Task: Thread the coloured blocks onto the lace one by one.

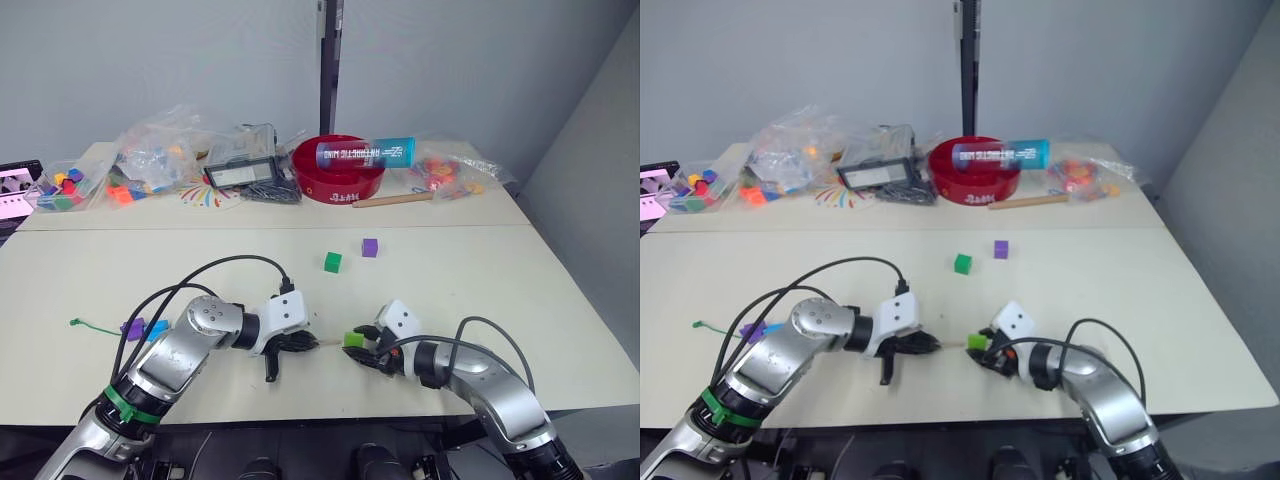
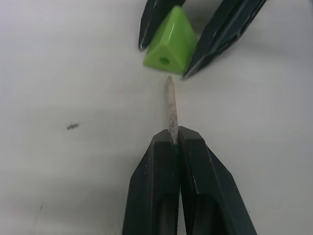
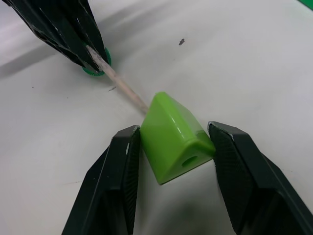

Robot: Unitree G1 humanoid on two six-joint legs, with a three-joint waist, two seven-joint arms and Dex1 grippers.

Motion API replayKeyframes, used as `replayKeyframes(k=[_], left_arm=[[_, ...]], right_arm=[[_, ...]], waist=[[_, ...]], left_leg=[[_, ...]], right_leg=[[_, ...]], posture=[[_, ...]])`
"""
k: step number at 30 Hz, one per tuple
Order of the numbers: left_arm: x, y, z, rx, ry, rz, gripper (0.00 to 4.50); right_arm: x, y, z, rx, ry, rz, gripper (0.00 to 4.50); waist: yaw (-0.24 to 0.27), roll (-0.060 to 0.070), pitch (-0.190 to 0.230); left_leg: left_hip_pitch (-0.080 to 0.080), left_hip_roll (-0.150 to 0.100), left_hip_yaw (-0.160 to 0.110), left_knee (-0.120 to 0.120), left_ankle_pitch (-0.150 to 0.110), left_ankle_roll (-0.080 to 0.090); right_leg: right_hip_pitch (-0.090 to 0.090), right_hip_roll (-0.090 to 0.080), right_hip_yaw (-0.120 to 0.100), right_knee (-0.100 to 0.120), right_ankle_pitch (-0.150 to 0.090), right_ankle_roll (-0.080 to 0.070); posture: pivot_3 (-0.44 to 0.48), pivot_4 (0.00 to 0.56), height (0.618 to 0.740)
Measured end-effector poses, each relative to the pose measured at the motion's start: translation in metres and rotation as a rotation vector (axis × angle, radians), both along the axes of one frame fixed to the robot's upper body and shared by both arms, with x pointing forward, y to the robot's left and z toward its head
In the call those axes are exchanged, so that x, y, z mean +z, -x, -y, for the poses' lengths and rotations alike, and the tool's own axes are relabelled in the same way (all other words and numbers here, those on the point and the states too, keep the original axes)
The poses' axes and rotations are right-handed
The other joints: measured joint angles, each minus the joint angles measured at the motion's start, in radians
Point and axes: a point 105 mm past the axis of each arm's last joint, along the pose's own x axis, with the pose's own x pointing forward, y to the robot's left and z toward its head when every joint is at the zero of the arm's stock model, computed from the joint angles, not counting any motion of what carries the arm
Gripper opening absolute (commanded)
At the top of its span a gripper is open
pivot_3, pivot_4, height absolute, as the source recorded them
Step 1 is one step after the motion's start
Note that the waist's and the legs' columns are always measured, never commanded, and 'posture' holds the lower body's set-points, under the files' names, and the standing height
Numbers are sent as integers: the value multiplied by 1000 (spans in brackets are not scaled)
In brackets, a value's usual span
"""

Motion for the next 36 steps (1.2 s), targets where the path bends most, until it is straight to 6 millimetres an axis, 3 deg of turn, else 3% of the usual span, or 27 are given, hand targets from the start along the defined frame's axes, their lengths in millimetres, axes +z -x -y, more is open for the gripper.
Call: replayKeyframes(k=[21,36], left_arm=[[4,-4,21,-30,28,26,0],[4,-2,21,-52,23,18,0]], right_arm=[[0,1,0,-3,-1,-4,1716],[1,1,0,-6,-2,-5,1716]], waist=[[5,0,0],[5,0,0]], left_leg=[[0,0,0,0,0,0],[0,0,0,0,0,0]], right_leg=[[0,0,0,0,0,0],[0,0,0,0,0,0]], posture=[[0,150,731],[0,150,731]])
